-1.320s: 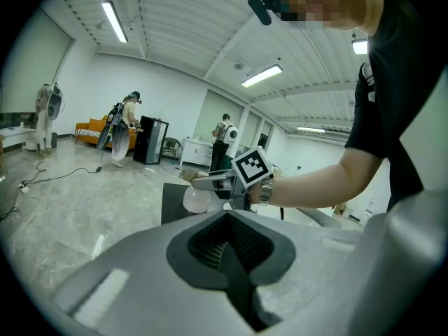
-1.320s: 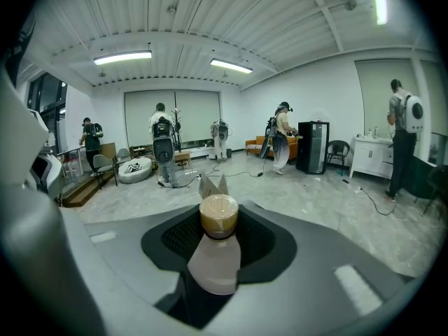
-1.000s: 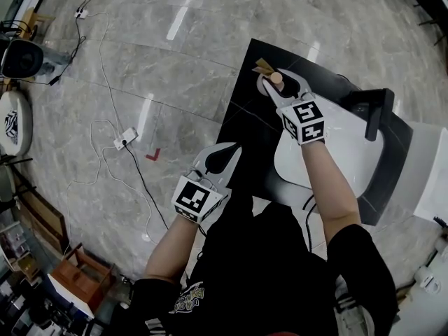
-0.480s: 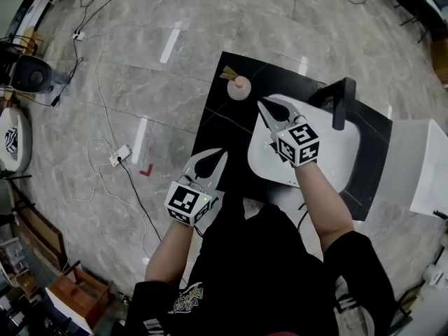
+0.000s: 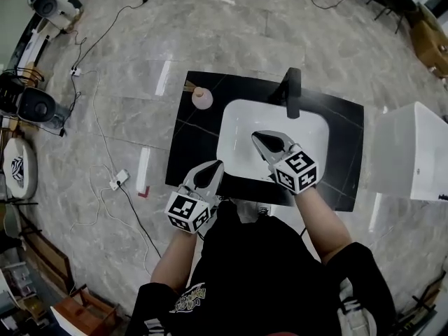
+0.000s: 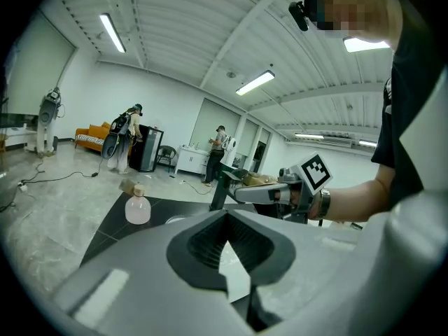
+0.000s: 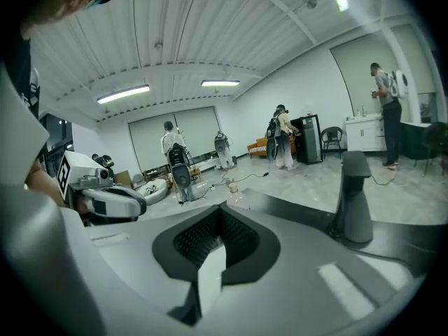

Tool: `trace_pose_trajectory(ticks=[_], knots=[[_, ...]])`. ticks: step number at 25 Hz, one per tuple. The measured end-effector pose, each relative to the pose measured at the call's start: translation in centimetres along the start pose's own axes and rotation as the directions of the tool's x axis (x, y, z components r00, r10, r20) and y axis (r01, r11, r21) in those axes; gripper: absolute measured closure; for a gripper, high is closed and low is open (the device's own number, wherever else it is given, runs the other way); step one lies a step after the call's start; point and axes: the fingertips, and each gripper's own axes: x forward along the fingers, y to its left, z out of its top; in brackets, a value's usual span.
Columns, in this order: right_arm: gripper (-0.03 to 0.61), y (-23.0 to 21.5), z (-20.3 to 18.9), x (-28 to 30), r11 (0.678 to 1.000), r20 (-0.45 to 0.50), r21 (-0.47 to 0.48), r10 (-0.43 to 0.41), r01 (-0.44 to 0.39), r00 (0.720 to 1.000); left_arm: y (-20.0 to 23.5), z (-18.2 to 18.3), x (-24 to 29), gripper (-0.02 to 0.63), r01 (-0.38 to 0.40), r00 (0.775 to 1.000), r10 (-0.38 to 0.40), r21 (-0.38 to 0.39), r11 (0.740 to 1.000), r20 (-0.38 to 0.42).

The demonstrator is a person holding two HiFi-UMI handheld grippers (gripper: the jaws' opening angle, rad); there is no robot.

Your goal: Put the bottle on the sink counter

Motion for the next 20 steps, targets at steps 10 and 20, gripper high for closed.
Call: trace_pose_trajectory(ticks=[10, 20], knots=[[0.551, 0.5, -2.8, -9.2, 1.0, 0.036, 0.003, 0.011, -0.011, 0.999, -8.4, -2.1, 1.5, 0.614, 0.011, 1.0, -0.011, 0.021, 1.0, -0.027], [0.551, -0.6, -5.8, -15.8, 0.999, 0.019, 0.03, 0.029, -0.029, 0.999, -13.9, -4.1, 0.2, 0.613, -0.044, 0.998, 0.045, 0.011, 0.999, -0.033]])
